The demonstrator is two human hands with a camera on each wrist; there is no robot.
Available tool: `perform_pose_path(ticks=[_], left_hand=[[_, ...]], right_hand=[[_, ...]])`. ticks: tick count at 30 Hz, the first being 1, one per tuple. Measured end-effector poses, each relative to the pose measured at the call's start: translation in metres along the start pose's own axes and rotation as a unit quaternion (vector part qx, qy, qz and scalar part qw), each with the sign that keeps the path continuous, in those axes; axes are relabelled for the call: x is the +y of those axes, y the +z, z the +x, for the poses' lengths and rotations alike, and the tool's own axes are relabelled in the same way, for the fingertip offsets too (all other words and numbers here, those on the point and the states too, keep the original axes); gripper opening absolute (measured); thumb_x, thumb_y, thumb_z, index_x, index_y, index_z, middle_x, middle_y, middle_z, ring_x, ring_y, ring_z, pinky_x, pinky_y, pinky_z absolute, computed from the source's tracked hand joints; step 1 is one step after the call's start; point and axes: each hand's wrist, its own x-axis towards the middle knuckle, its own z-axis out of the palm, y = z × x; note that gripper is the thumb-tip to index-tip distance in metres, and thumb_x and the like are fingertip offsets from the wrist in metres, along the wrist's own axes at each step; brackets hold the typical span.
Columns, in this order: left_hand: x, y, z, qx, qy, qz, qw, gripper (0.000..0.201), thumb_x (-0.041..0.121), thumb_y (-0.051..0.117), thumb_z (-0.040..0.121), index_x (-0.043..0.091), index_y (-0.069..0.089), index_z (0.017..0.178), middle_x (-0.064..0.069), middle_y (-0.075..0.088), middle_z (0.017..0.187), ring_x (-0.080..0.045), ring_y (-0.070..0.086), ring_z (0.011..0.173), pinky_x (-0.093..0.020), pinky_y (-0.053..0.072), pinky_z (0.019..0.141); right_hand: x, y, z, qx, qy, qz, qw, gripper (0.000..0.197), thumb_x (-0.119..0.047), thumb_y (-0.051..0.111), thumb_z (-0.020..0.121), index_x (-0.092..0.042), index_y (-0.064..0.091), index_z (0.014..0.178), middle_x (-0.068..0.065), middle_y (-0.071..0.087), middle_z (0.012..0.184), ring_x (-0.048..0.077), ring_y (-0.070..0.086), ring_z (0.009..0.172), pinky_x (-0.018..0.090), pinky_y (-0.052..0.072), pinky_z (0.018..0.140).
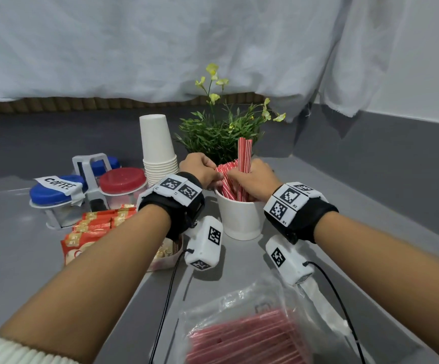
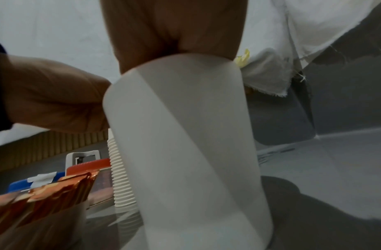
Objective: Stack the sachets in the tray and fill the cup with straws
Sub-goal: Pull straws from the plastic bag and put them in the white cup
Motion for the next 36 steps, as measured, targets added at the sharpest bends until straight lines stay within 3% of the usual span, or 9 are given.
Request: perform_pose_path(ticks=[3, 6, 9, 15, 18, 23, 26, 30, 36], left_hand=[[0.000, 0.002, 0.006, -0.001, 0.010, -0.037, 0.999, 0.025, -0.006, 0.062, 0.081, 0.010, 0.053, 0.064, -0.011, 0.060, 0.066, -0.022, 0.061, 0.058, -0.039, 0.057, 0.072], [0.005, 0.003, 0.003, 0.000, 0.009, -0.087, 0.996, 0.030, -0.009, 0.043, 0.090, 0.005, 0.051, 0.066, -0.014, 0.058, 0.066, -0.012, 0.061, 0.043, -0.023, 0.056, 0.056], [0.008, 0.002, -0.004, 0.016, 0.019, -0.115, 0.993, 0.034, 0.002, 0.033, 0.098, 0.005, 0.048, 0.067, -0.013, 0.054, 0.066, -0.006, 0.056, 0.035, -0.015, 0.049, 0.043], [-0.004, 0.003, -0.012, 0.032, 0.079, -0.080, 0.993, 0.026, 0.034, 0.050, 0.092, 0.018, 0.063, 0.077, -0.010, 0.062, 0.080, -0.023, 0.059, 0.074, -0.036, 0.053, 0.077], [-0.012, 0.005, -0.016, 0.043, 0.115, -0.014, 0.992, 0.017, 0.021, 0.060, 0.088, 0.011, 0.069, 0.098, -0.014, 0.069, 0.096, -0.021, 0.062, 0.083, -0.033, 0.055, 0.082], [-0.017, 0.005, -0.015, 0.087, 0.133, 0.079, 0.984, 0.029, 0.010, 0.063, 0.086, 0.005, 0.065, 0.115, -0.017, 0.067, 0.111, -0.024, 0.065, 0.100, -0.011, 0.047, 0.076], [-0.017, 0.006, -0.016, 0.097, 0.147, 0.117, 0.977, 0.037, 0.012, 0.065, 0.085, 0.006, 0.061, 0.121, -0.015, 0.065, 0.118, -0.023, 0.063, 0.106, -0.022, 0.047, 0.095], [-0.017, 0.007, -0.018, 0.073, 0.155, 0.168, 0.971, 0.043, 0.016, 0.057, 0.090, 0.006, 0.051, 0.131, -0.010, 0.054, 0.134, -0.020, 0.049, 0.127, -0.023, 0.032, 0.107], [-0.017, 0.007, -0.012, 0.056, 0.136, 0.224, 0.963, 0.045, 0.028, 0.051, 0.094, 0.009, 0.049, 0.134, -0.009, 0.052, 0.137, -0.030, 0.041, 0.132, -0.034, 0.032, 0.110]], right_hand=[[0.000, 0.000, 0.001, -0.056, -0.025, -0.034, 0.998, 0.030, -0.031, 0.059, 0.086, -0.001, 0.061, 0.078, 0.012, 0.064, 0.079, 0.022, 0.058, 0.073, 0.030, 0.045, 0.068], [0.001, -0.001, 0.003, -0.071, -0.029, -0.063, 0.995, 0.030, -0.030, 0.066, 0.081, -0.001, 0.062, 0.086, 0.014, 0.064, 0.084, 0.025, 0.060, 0.080, 0.029, 0.044, 0.066], [0.000, -0.005, 0.001, -0.083, -0.021, -0.065, 0.994, 0.030, -0.034, 0.075, 0.073, -0.007, 0.063, 0.081, 0.004, 0.060, 0.073, 0.015, 0.055, 0.066, 0.022, 0.041, 0.058], [0.002, -0.006, -0.002, -0.094, 0.018, 0.045, 0.994, 0.026, 0.000, 0.076, 0.070, -0.011, 0.052, 0.071, 0.003, 0.060, 0.057, 0.004, 0.056, 0.035, 0.015, 0.046, 0.041], [0.003, -0.003, -0.001, -0.068, 0.019, 0.046, 0.996, 0.027, 0.006, 0.068, 0.075, -0.013, 0.052, 0.065, 0.008, 0.058, 0.060, 0.009, 0.057, 0.039, 0.016, 0.046, 0.040], [0.007, 0.002, -0.001, 0.086, 0.006, 0.022, 0.996, 0.016, 0.003, 0.052, 0.082, -0.011, 0.057, 0.074, 0.006, 0.058, 0.068, 0.020, 0.060, 0.064, 0.031, 0.052, 0.066], [0.006, 0.003, -0.005, 0.157, 0.003, -0.019, 0.987, 0.021, 0.002, 0.051, 0.082, -0.006, 0.056, 0.102, 0.008, 0.050, 0.104, 0.018, 0.048, 0.092, 0.022, 0.035, 0.078], [-0.002, 0.001, -0.008, 0.119, 0.029, -0.046, 0.991, 0.044, -0.002, 0.047, 0.088, -0.005, 0.040, 0.131, 0.015, 0.036, 0.136, 0.029, 0.037, 0.126, 0.031, 0.031, 0.103], [-0.001, -0.002, -0.007, -0.028, -0.022, -0.163, 0.986, 0.051, -0.011, 0.039, 0.096, -0.011, 0.026, 0.145, 0.010, 0.034, 0.150, 0.032, 0.033, 0.135, 0.036, 0.024, 0.111]])
